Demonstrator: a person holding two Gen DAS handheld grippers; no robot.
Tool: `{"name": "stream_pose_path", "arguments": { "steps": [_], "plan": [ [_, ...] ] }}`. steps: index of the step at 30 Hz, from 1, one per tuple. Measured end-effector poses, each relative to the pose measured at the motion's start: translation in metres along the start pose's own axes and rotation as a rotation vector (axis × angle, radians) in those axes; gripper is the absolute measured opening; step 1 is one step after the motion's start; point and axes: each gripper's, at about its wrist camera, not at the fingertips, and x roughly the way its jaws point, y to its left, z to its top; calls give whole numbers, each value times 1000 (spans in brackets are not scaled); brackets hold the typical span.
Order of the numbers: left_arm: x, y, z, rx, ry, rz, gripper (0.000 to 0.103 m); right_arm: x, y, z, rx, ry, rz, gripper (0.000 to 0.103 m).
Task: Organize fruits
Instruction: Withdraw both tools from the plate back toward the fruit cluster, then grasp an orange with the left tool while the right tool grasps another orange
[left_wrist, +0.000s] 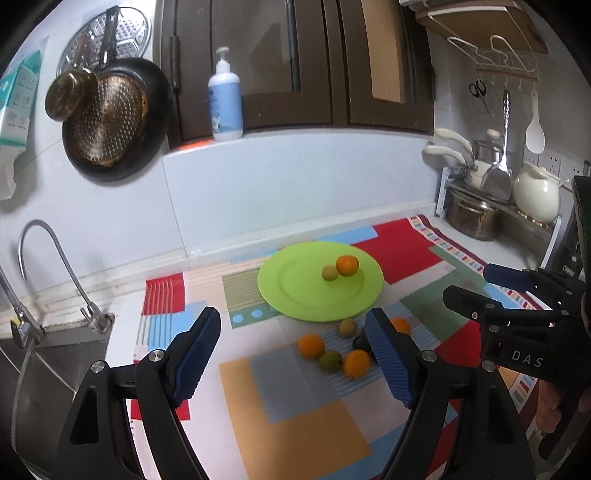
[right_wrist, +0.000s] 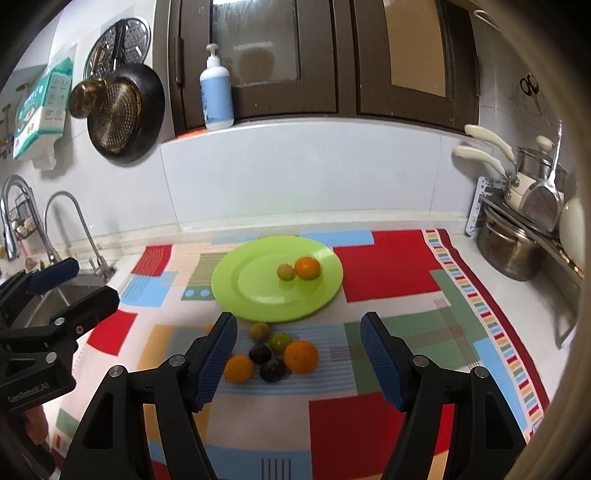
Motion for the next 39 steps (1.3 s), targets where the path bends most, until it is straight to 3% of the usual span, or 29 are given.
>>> {"name": "stream_pose_path", "arguments": {
  "steps": [14, 19, 29, 39],
  "plan": [
    [38, -6, -22, 23, 73, -6, 80, 34, -10, -20, -58, 96, -9, 70],
    [54, -9, -27, 34, 109, -26, 73, 51, -11, -25, -68, 131, 20, 69],
    [86, -15, -39, 45, 211, -101, 44, 85, -11, -33, -80, 218, 74, 61],
    [100, -42, -49, 143, 257, -199, 31, 103, -16, -39, -105, 280, 121, 51]
  ]
}}
